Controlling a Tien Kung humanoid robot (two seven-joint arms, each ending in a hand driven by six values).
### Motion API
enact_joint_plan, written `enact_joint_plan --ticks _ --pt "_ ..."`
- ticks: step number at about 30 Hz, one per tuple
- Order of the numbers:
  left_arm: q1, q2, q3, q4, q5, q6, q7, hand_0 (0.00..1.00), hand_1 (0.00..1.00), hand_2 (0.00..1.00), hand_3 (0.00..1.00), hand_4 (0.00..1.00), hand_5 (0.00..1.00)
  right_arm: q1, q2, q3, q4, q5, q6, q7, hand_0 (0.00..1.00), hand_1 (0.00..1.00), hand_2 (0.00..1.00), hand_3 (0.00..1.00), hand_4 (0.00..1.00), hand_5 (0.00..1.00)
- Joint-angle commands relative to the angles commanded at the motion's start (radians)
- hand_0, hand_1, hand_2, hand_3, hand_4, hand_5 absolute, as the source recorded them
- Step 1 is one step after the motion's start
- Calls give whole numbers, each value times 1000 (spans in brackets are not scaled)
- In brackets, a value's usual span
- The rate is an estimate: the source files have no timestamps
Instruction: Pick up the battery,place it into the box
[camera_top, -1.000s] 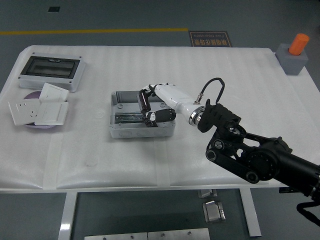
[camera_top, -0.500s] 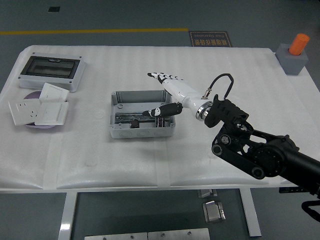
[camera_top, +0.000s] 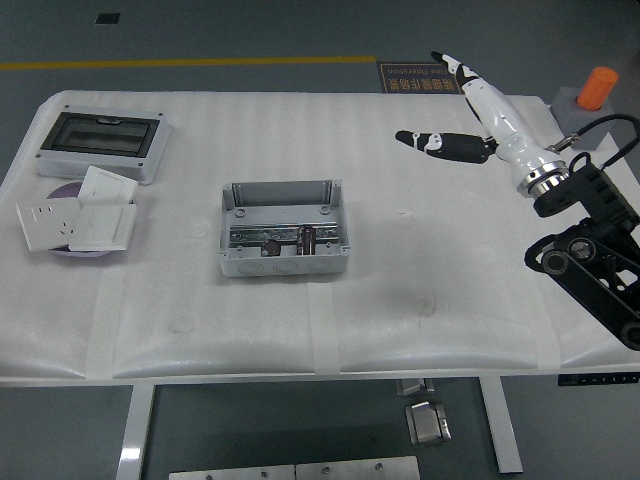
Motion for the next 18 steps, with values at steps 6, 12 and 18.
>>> enact_joint_plan --ticks 6,12,18 --pt "5 0 6 0 -4 -2 1 584 640 482 544 571 317 -79 -33 168 -27 25 -3 18 883 782 788 924 896 448" --pt "7 0 0 0 -1 -2 2 584 640 482 544 572 314 -115 -32 291 -34 24 -1 21 869 776 783 913 907 448" --pt "11 -6 -2 0 -6 -2 4 584 641 484 544 573 312 -118 -15 315 -40 23 -1 24 861 772 780 918 924 476"
